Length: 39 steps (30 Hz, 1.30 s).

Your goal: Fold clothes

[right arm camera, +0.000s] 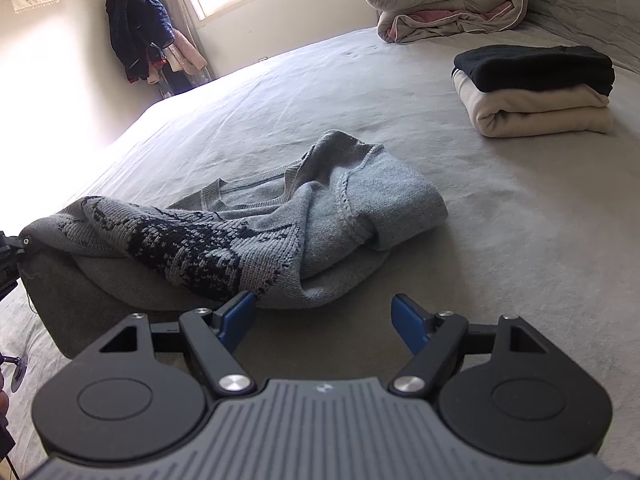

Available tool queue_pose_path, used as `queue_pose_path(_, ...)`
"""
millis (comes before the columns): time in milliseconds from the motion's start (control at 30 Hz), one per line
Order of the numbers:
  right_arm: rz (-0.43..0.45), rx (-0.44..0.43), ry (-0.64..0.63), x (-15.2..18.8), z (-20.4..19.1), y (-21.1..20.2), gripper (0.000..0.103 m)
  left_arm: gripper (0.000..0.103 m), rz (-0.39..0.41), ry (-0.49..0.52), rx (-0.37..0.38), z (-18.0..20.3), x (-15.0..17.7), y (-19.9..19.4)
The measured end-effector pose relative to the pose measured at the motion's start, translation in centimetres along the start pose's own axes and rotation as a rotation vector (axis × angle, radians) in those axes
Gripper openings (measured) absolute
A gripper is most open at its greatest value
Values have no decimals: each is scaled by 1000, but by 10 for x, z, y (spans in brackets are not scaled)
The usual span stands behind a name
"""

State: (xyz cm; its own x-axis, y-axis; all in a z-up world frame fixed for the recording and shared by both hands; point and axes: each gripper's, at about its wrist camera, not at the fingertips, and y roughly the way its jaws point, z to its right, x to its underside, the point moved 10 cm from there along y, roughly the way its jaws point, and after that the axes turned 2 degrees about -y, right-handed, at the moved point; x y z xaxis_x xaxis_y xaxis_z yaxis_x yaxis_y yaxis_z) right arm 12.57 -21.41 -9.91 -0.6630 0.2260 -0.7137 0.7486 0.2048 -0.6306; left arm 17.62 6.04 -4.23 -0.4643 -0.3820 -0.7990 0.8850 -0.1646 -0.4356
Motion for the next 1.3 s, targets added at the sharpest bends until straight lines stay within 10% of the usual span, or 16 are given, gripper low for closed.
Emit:
queue_pose_path(733,-102,-107,-27,17,-21,12,78,38,-299,-69,9,-25,44,14)
queue_pose_path(833,-86,-207,8,14,-33,17,78,35,-326,-32,16,-22,52,20)
queue_pose_path(933,-55,-268,143,4,-31,25,78,10,-359,5,25,-20,60,27)
queue_pose_path(1067,-32,-296,377,-9,-12,37,78,9,-371,18,38,-22,62,28)
queue_pose_path(1167,-32,-245,445,-18,-2,48,36,8,-361,19,51,-28,58,26)
queue_pose_path(1300,15,-220,431,-47,-13,48,25,7,-321,-23,62,-44,46,26)
